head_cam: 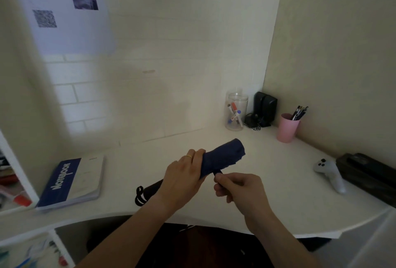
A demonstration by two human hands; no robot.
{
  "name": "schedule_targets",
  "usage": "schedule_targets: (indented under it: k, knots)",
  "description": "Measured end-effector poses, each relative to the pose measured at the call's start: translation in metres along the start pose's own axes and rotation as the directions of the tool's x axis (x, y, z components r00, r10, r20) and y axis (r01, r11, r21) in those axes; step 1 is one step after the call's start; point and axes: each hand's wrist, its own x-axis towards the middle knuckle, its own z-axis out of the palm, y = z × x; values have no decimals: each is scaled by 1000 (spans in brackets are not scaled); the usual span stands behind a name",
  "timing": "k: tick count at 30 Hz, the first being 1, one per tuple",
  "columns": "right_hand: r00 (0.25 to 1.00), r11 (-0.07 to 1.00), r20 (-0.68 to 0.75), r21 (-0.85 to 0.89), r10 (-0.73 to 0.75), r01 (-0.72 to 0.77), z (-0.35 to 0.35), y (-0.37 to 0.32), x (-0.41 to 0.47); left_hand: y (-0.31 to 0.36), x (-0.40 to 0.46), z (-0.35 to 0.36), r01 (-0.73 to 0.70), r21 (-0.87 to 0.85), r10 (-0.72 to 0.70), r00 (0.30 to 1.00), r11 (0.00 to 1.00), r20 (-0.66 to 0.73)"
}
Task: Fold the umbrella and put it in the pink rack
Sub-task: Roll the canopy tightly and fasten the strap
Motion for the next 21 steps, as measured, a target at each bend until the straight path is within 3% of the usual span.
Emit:
schedule_targets:
  k: [8, 15, 21]
  knots:
    - [988, 938, 26, 310, 155, -156, 2, -15, -18, 14, -13, -9, -47, 209, 57, 997, 977, -43]
    - [980, 904, 91, 380, 175, -197, 2, -26, -24, 16, -22, -17, -100, 342, 139, 986, 934, -90]
    - [971, 903, 169, 367, 169, -221, -4, -32, -26, 15, -24, -21, -96, 344, 132, 988, 934, -85]
